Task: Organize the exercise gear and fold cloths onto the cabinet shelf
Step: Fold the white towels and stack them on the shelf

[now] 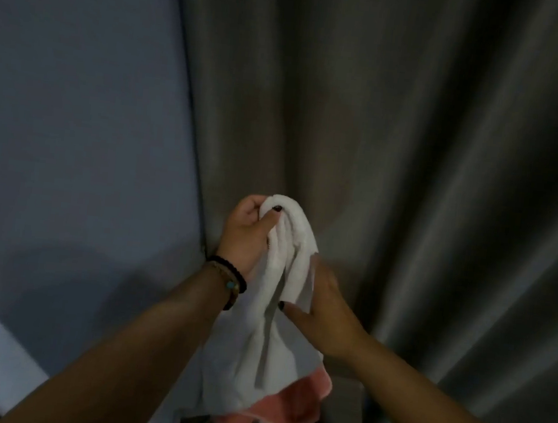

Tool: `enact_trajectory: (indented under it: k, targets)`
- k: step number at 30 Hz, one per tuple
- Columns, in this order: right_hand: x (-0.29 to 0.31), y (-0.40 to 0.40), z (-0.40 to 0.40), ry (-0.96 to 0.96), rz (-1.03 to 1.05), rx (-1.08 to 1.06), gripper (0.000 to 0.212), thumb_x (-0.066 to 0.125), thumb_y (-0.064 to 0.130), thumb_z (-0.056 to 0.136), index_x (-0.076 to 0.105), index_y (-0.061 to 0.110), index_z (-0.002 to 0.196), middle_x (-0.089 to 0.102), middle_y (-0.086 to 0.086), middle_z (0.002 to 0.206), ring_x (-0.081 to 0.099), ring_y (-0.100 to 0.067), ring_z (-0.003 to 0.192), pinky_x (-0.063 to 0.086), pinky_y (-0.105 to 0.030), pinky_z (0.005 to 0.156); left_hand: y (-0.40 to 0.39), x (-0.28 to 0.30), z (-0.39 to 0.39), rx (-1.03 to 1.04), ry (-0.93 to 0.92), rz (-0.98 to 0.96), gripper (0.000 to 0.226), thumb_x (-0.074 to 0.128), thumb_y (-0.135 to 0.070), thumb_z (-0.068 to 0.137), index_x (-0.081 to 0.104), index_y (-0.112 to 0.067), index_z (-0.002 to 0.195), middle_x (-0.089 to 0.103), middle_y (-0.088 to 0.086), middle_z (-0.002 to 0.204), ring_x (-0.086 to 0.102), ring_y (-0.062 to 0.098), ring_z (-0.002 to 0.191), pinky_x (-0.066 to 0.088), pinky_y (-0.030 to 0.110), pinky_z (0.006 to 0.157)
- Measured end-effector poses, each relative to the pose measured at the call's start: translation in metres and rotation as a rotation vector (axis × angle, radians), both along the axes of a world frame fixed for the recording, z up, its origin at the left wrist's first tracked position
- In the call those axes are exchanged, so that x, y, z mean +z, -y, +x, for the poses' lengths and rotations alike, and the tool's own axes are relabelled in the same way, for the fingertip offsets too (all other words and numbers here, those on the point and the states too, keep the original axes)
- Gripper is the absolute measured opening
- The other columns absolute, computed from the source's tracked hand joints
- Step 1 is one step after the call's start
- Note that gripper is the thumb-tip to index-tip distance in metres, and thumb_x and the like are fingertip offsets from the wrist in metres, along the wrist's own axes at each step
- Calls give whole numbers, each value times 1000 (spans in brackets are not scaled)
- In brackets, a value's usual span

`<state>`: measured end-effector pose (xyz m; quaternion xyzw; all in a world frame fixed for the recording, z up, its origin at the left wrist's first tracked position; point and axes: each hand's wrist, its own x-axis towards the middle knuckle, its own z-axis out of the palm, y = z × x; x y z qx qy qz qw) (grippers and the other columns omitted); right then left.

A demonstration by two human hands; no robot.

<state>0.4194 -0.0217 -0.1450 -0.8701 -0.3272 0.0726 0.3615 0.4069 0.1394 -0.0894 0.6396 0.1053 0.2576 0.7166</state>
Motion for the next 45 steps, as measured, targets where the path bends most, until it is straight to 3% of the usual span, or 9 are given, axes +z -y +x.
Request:
enact_trajectory:
  k: [7,12,17,23,29,31,35,41,45]
  targets:
    - [68,-31,24,74,353,24,68,65,31,89,32,11,145,42,-7,140,47,-17,125,42,-36,105,9,70,-32,128,216,-19,11,55,-3,94,61,-13,94,68,6,90,66,19,85,56,34,73]
    - [96,-29,39,133,406,111,26,59,18,91,61,8,114,64,-7,111,62,-21,102,49,-27,83,32,86,-63,283,285,-26,17,57,-2,93,57,-7,109,67,14,108,65,28,101,52,48,93]
    - [123,-35,22,46,488,144,6,58,10,86,63,8,84,68,-5,85,64,-17,80,45,-23,60,68,69,-108,510,271,92,50,61,9,86,46,-12,128,51,6,137,55,18,123,49,34,100]
    - [159,-36,-21,-275,688,202,21,58,8,81,65,6,101,70,-6,96,67,-17,86,54,-27,68,110,15,-152,707,155,232,51,67,-2,86,45,-32,122,49,-14,133,49,-9,119,44,10,96]
    - [172,-43,-46,-375,697,276,21,63,13,81,64,10,102,69,-6,97,67,-23,90,57,-49,82,117,-15,-187,779,-167,442,74,80,-43,73,40,-36,136,46,-24,132,45,-9,118,42,14,92]
    - [171,-46,-51,-412,702,276,22,64,14,80,65,12,102,69,-5,97,67,-22,90,56,-50,82,116,-23,-196,842,-232,534,49,76,-34,80,52,-39,122,56,-28,113,54,-4,104,45,12,83]
    - [162,-48,-64,-372,657,313,25,65,17,80,63,15,104,69,-2,98,66,-20,90,57,-47,83,111,-24,-214,1030,-198,478,24,64,-17,90,58,-37,78,63,-24,80,59,-2,73,44,9,60]
    - [147,-37,-68,-328,632,423,31,65,14,85,57,15,115,68,-7,101,67,-21,90,57,-46,82,105,18,-224,996,12,290,6,65,-24,89,65,-28,84,67,-13,79,61,0,70,50,19,61]
    - [122,-30,-68,-476,484,371,19,63,21,88,62,22,107,68,-5,102,65,-13,86,53,-25,66,101,38,-228,925,40,252,11,66,-26,88,69,-32,80,70,-8,82,65,9,75,55,23,63]
